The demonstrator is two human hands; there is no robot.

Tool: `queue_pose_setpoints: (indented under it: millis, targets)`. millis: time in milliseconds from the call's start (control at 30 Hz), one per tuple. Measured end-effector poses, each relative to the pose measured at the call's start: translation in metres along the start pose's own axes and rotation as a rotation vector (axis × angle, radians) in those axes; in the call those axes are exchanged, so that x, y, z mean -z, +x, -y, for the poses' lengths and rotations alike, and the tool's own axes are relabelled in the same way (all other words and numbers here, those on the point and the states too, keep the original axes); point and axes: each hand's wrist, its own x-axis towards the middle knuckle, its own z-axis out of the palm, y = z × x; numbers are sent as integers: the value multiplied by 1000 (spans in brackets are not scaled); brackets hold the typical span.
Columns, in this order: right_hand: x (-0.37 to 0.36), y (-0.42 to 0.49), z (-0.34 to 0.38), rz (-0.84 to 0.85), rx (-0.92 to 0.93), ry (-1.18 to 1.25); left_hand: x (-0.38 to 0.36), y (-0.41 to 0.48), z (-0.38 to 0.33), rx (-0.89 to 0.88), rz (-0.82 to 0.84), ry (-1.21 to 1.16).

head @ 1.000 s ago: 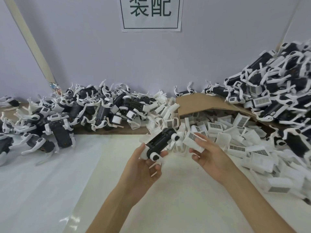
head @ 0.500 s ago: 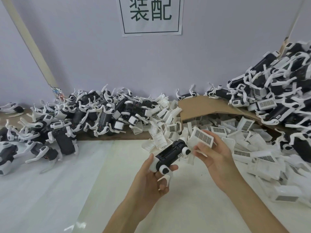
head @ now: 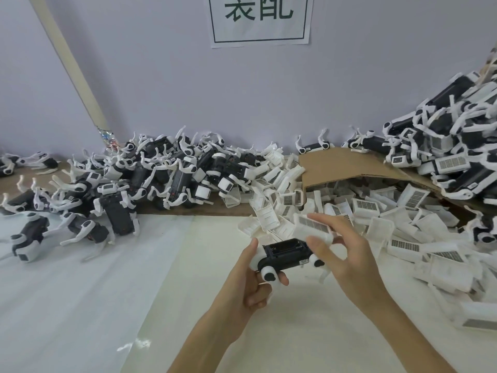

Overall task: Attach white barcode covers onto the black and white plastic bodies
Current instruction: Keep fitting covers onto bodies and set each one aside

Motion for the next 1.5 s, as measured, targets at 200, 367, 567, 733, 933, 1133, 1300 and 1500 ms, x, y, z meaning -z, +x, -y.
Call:
queue_pose_setpoints:
  millis: [200,367,567,733,933,1133,1300,1500]
  targets:
    - [-9,-7,2,51,40,-85,-5,-3,1,-15,-6,107]
    - [-8,-8,1,144,47,-111,-8,-5,0,-34,-19,141]
    - [-13,-10,0,213,123,-120,-10,-5,2,-90,-59,91]
    - [-16,-12,4,170,97,26,-9,-7,-1,-124,-112,115]
    - [-20,-14,8,157,2,101,-8,-9,-3,-214,-134,117]
    - [-12,-8,7,219,-206,288,-7,-9,-5,-327,-104,200]
    - [-6,-6,6,192,-144,252,-9,-12,-5,-411,-60,270]
    - [-4,-5,1,213,-96,175,-6,-12,-8,-404,-88,276]
